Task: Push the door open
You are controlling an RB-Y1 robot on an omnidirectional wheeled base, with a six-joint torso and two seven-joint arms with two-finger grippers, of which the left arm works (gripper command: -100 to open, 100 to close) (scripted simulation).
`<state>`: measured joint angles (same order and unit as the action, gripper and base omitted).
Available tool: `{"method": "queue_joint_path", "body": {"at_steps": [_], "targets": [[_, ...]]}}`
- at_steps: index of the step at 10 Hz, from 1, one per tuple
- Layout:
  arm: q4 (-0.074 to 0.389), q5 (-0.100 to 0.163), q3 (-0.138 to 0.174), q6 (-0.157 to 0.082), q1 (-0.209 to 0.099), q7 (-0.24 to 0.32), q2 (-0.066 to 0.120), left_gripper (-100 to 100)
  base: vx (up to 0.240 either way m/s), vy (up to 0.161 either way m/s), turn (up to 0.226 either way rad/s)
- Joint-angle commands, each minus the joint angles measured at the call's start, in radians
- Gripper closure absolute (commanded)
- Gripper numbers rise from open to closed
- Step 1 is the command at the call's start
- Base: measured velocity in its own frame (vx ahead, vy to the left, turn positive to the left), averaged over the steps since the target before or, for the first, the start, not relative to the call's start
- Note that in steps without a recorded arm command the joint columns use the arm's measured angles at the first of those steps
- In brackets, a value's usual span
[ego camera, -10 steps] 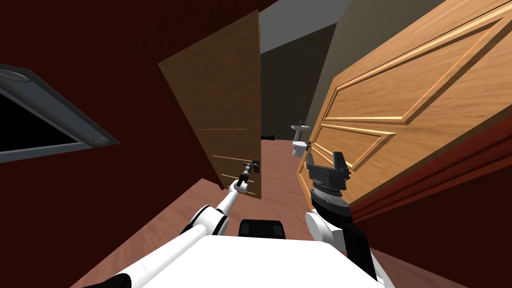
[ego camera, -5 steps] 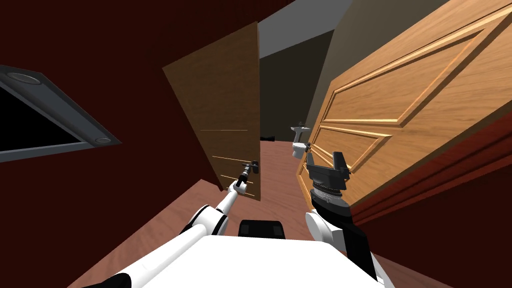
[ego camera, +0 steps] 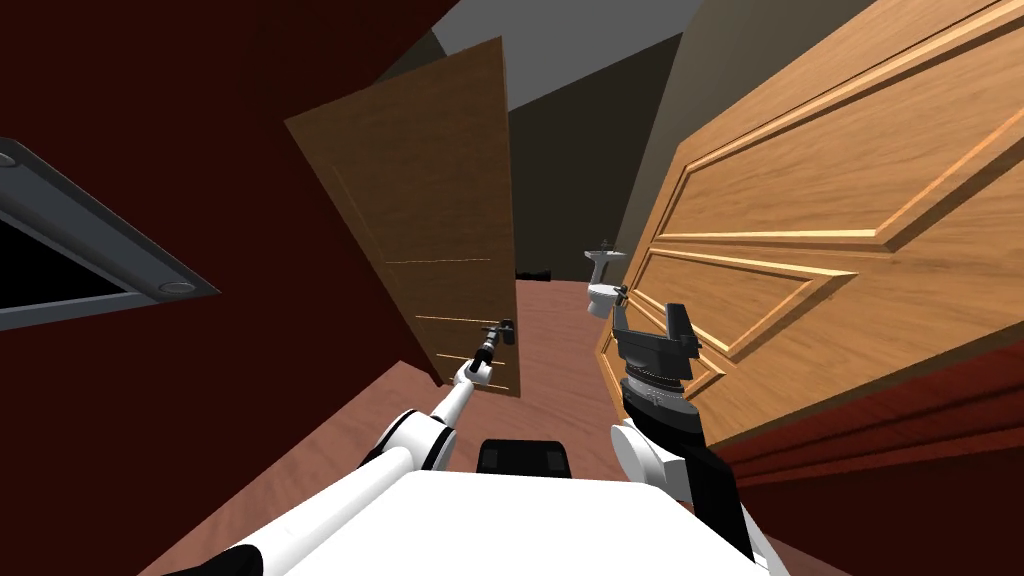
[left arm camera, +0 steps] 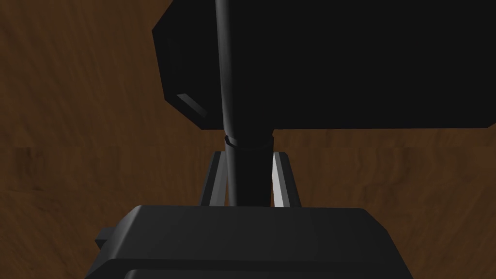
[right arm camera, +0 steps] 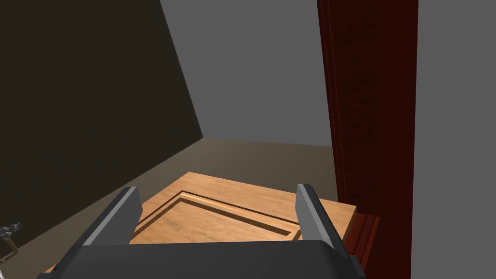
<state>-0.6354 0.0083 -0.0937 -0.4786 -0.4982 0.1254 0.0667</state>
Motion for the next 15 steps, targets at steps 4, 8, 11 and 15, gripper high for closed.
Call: {"method": "queue_joint_path", "body": {"at_steps": [4, 8, 11, 15], "targets": [[-0.023, 0.014, 0.050, 0.017, 0.017, -0.018, 0.028, 100, 0.129, -0.107, 0.056], [-0.019, 0.026, 0.093, 0.017, 0.020, -0.035, 0.042, 100, 0.161, -0.127, 0.071], [-0.017, 0.032, 0.116, 0.017, 0.021, -0.044, 0.049, 100, 0.078, -0.058, 0.016], [-0.014, 0.044, 0.160, 0.017, 0.023, -0.061, 0.061, 100, 0.139, -0.138, 0.081]]}}
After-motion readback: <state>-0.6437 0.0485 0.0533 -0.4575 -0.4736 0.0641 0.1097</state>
